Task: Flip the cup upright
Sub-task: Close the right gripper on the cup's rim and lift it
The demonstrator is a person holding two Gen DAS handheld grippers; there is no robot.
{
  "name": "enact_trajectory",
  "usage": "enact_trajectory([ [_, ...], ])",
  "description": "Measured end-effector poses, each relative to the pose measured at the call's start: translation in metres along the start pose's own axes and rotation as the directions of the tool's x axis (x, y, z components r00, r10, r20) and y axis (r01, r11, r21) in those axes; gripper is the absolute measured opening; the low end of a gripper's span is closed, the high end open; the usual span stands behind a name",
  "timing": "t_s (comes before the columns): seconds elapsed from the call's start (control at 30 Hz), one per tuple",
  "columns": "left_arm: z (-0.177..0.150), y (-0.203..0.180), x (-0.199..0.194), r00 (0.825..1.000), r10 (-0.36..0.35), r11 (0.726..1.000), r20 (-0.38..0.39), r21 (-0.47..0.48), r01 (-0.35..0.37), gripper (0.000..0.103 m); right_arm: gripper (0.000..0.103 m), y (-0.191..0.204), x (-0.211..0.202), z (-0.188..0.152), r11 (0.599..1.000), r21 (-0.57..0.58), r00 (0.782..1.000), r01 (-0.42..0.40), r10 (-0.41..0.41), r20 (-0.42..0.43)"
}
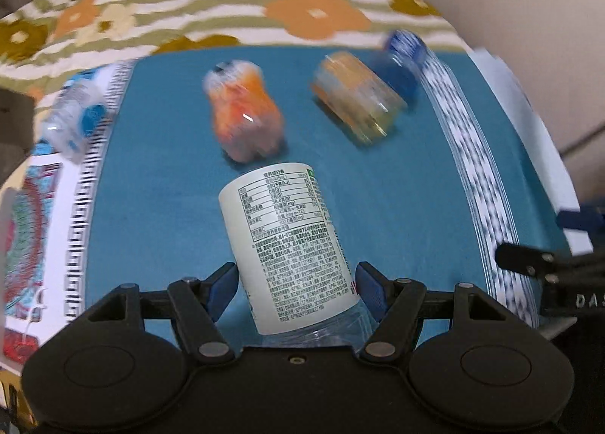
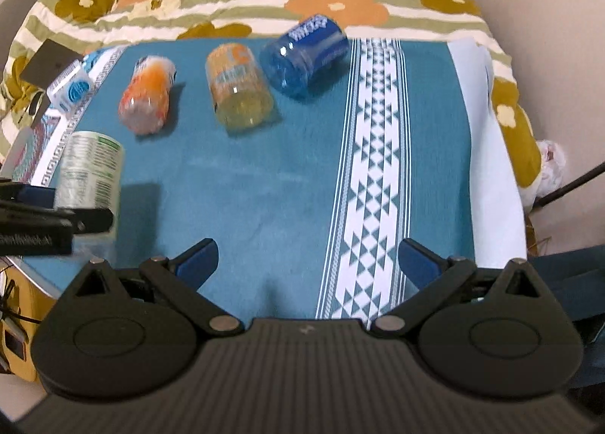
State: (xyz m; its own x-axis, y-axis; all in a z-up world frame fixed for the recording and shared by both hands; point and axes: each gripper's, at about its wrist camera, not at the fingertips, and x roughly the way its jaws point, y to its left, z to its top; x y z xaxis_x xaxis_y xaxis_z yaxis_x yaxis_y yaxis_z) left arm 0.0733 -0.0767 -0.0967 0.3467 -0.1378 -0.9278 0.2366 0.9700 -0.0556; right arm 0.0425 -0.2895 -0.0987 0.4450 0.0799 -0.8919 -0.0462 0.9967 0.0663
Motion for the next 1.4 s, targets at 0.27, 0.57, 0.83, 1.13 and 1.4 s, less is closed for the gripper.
enact_trajectory([
  [0.27,-0.001,-0.024,0.031,0.999,-0.019,0.991,-0.041,0.131,0.024,0.073,0.103,-0.003,0.018,-0.017,1.0,0.022,0.999,0.005,-0.004,-0.051],
  [0.57,0.002,-0.027,0.035,0.999,-0.014,0.989,-0.044,0.15,0.02,0.092,0.103,-0.005,0.022,-0.021,0.998,0.062,0.998,0.016,-0.012,-0.061],
  [0.83,-0.003,-0.027,0.033,0.998,-0.026,0.99,-0.05,0.141,0.033,0.093,0.103,-0.001,0.021,-0.021,0.998,0.067,0.998,0.022,-0.018,-0.062],
  [1.13,-0.009,-0.019,0.006,0.998,-0.052,0.995,-0.037,0.082,0.055,0.098,0.103,0.006,0.006,-0.004,0.997,0.072,0.999,0.018,-0.016,-0.036],
  [1.4,-0.008,0.025,-0.019,0.997,-0.026,0.998,-0.075,-0.065,0.021,0.103,0.103,0.028,-0.002,0.038,0.995,0.067,0.994,-0.073,0.078,-0.077],
])
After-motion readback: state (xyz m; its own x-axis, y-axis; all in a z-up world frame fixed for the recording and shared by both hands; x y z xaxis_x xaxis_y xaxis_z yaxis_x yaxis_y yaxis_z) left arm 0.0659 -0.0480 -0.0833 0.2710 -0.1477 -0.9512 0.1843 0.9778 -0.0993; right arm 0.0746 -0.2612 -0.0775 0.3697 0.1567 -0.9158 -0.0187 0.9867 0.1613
